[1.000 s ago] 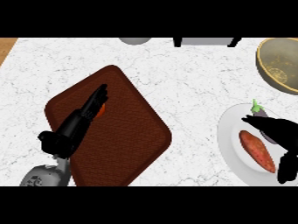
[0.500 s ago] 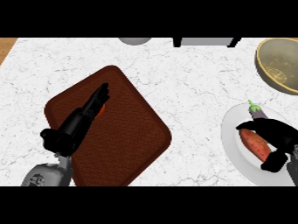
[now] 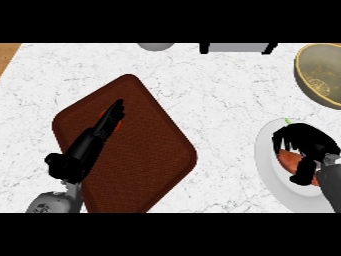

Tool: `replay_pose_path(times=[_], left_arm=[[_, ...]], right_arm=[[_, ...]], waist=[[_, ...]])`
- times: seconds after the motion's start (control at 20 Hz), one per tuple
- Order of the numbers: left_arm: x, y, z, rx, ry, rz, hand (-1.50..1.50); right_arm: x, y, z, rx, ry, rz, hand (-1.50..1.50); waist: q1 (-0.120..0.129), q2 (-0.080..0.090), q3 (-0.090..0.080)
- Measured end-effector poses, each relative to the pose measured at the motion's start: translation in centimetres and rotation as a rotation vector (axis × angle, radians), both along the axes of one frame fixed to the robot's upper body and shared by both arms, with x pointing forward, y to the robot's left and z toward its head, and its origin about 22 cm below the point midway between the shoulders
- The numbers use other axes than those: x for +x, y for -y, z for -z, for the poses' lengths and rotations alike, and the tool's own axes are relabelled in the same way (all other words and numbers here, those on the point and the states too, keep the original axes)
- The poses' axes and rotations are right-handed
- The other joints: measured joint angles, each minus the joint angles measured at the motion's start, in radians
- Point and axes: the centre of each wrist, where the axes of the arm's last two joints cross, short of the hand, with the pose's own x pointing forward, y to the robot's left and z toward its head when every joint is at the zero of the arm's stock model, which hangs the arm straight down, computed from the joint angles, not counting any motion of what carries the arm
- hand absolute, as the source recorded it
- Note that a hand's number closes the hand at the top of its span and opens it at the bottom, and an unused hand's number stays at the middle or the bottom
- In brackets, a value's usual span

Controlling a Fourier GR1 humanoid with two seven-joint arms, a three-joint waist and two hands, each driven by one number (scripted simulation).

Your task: Pick the sweet potato from the plate and place it in the bowl

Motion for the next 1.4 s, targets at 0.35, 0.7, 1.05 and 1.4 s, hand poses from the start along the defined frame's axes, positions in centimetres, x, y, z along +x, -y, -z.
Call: replay_pose_path(times=[0.35, 0.7, 1.05, 1.4], left_arm=[[0.9, 1.1, -0.6, 0.005, 0.015, 0.048, 0.00], [1.3, 1.7, -1.1, -0.001, 0.021, 0.052, 0.00], [1.5, 1.3, -0.9, 0.006, 0.016, 0.045, 0.00], [1.0, 0.7, -1.2, 0.013, 0.011, 0.024, 0.00]], right_arm=[[7.0, -4.5, -3.6, -0.021, 0.106, 0.456, 1.50], [11.5, -7.8, -7.1, -0.171, 0.272, 0.709, 1.50], [13.8, -9.7, -12.1, -0.147, 0.624, 0.853, 1.50], [14.7, -8.1, -15.7, 0.021, 0.866, 0.975, 1.50]], waist=[[0.052, 0.018, 0.003], [0.057, 0.020, 0.003], [0.042, 0.016, 0.003], [0.026, 0.010, 0.003]])
